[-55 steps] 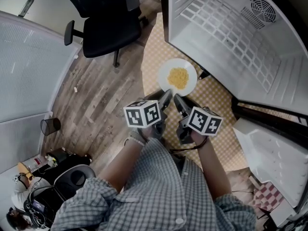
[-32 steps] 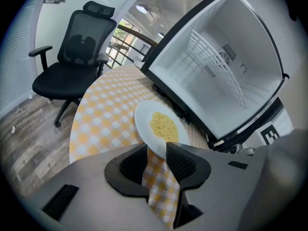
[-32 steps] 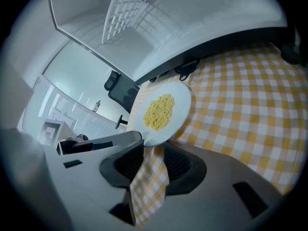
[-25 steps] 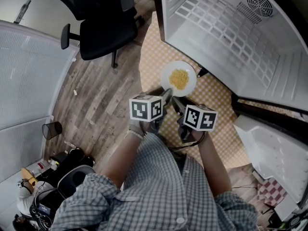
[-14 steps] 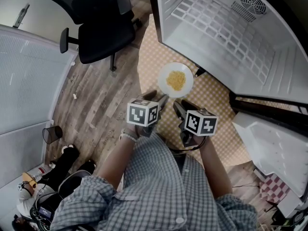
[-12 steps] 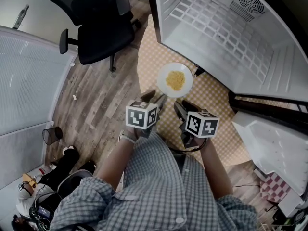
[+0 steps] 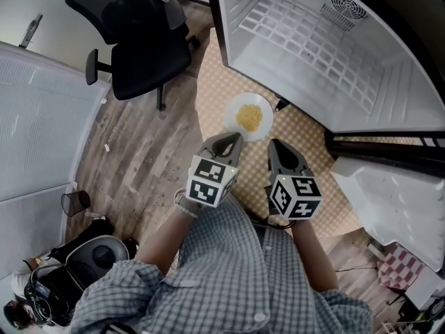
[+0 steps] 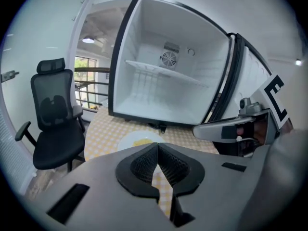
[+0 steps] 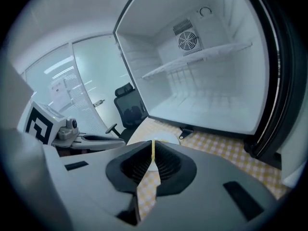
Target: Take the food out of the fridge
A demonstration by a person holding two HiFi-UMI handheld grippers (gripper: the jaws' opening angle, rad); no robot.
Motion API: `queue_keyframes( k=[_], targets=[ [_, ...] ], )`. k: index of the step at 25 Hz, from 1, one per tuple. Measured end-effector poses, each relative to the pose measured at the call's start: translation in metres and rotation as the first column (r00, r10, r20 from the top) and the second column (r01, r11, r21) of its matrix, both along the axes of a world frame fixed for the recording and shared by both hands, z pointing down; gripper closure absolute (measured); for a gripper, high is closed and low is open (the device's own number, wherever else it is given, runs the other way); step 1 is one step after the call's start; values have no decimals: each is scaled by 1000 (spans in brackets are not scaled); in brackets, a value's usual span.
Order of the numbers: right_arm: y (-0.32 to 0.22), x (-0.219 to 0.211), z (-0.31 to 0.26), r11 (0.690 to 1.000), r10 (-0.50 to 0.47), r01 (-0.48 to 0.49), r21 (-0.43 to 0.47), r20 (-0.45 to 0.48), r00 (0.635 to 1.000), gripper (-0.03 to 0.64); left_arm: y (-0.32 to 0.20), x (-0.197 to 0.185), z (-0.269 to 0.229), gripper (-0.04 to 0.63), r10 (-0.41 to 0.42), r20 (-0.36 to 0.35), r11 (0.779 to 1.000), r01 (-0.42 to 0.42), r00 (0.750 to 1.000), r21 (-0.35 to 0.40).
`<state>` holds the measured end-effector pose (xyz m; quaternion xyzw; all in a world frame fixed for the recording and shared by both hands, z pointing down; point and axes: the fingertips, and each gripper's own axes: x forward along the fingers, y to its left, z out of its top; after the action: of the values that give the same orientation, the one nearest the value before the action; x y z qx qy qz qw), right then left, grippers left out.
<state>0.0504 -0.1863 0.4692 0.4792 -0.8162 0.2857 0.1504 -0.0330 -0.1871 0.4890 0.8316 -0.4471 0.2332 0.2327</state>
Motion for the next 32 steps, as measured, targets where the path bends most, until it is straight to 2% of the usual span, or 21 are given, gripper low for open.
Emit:
queue_keyframes(
  k=[2,6,9,14,18,21,32],
  targets=[
    [0,4,-16,999,14,-14,49,4,1000,598,-1,9,-16,588,25,-24,999,-24,999,40],
    [3,12,-46,988,27,-20,156,-48,998,601,-1,22,-47,588,65,-51,993,-59,997,104],
    [10,16,-64,978,34,-20,205,-66,997,604,1,30,-69,588,89,-77,987,-77,993,144],
    [15,25,-87,963,60,-39,266,-71,996,606,0,40,-101,588,135,-28,962,-124,991,243],
    [17,31,-101,947,75,-41,317,-98,992,607,3,48,-111,588,156,-67,961,-135,986,243],
    [17,33,-106,939,78,-33,343,-118,990,607,5,52,-110,588,170,-56,959,-152,984,241],
    [20,28,-95,956,53,-15,292,-121,991,607,10,56,-100,589,190,-57,962,-174,980,210]
  ],
)
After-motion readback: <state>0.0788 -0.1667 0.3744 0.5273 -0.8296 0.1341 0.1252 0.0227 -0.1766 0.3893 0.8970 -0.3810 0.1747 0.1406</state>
